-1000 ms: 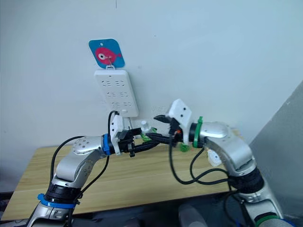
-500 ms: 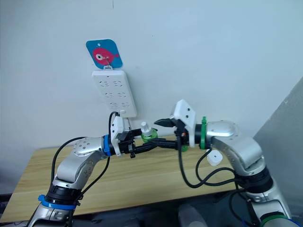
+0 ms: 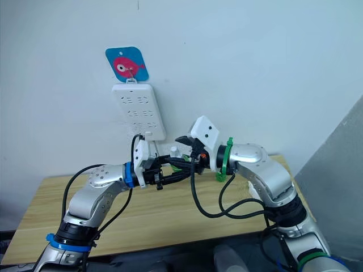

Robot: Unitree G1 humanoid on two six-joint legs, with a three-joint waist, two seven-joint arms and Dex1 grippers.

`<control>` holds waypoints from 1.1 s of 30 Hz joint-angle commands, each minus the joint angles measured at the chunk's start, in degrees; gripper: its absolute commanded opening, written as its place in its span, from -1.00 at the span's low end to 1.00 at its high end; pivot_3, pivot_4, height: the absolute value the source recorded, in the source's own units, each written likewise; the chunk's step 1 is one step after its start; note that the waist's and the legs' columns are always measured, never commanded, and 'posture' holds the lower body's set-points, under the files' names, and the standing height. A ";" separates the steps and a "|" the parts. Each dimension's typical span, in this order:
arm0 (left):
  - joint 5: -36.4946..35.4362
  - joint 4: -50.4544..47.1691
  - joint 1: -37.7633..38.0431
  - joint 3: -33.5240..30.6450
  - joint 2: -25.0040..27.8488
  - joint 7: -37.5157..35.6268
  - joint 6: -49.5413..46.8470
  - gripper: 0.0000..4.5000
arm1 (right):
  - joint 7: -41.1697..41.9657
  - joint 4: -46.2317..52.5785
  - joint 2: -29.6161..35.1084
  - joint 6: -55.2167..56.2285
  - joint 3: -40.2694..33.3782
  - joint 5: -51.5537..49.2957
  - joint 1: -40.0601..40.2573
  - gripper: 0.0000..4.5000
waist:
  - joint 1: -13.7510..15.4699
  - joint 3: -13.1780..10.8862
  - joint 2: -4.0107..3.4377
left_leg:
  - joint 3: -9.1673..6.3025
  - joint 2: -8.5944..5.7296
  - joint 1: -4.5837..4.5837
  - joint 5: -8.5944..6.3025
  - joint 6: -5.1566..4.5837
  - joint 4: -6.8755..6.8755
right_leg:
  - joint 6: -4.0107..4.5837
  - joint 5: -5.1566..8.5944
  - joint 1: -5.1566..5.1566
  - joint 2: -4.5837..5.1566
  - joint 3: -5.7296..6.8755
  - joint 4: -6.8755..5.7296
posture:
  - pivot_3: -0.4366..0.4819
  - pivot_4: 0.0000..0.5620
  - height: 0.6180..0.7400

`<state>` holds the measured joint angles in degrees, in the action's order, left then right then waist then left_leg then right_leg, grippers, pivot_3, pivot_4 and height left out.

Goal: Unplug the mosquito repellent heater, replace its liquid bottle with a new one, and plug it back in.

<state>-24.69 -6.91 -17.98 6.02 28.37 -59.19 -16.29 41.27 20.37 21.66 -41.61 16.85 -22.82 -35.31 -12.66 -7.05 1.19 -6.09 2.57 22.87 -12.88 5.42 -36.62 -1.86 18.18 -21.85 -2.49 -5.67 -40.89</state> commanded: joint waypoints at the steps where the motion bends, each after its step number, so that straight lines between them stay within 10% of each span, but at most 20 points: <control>1: -0.55 -3.14 -0.04 -0.32 0.09 -0.12 0.58 0.03 | 1.12 0.50 2.61 0.42 -3.95 -0.61 -0.64 0.42 | 0.00 0.00 0.00 | 0.00 0.00 0.00 0.00 0.00 0.00 | 0.00 0.00 0.00 0.00 0.00 0.00 | -0.47 -0.84 1.00; 13: -0.50 -2.40 0.32 -0.36 0.40 -0.46 1.18 0.03 | 13.24 4.47 17.39 -3.80 -9.62 -9.19 0.97 0.42 | -0.23 0.00 -0.01 | 0.05 0.01 -0.05 -0.01 -0.02 0.05 | 0.03 0.02 0.01 -0.02 -0.03 0.02 | -0.49 -0.83 1.00; 29: -0.42 -2.86 0.47 0.00 0.58 -0.84 1.34 0.03 | 3.86 2.54 1.75 -8.88 -7.08 -12.00 -3.12 0.42 | -0.06 0.00 -0.01 | 0.03 0.01 -0.03 0.00 -0.01 0.08 | 0.03 0.02 0.00 -0.02 -0.03 0.02 | -0.49 -0.82 1.00; 33: -0.42 -3.23 0.87 -0.03 0.61 -0.67 1.34 0.03 | 4.32 2.16 1.20 -9.40 -7.16 -12.82 -3.41 0.02 | -0.02 0.00 -0.01 | 0.03 0.01 -0.03 0.00 -0.01 0.08 | 0.03 0.02 0.00 -0.02 -0.03 0.02 | -0.47 -0.84 1.00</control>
<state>-24.71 -7.49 -17.15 6.46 28.88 -59.65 -15.89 45.20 21.77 23.17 -51.03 10.38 -34.38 -37.17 -12.68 -7.06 1.18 -6.07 2.58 22.84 -12.88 5.41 -36.54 -1.82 18.20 -21.84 -2.51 -5.70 -40.87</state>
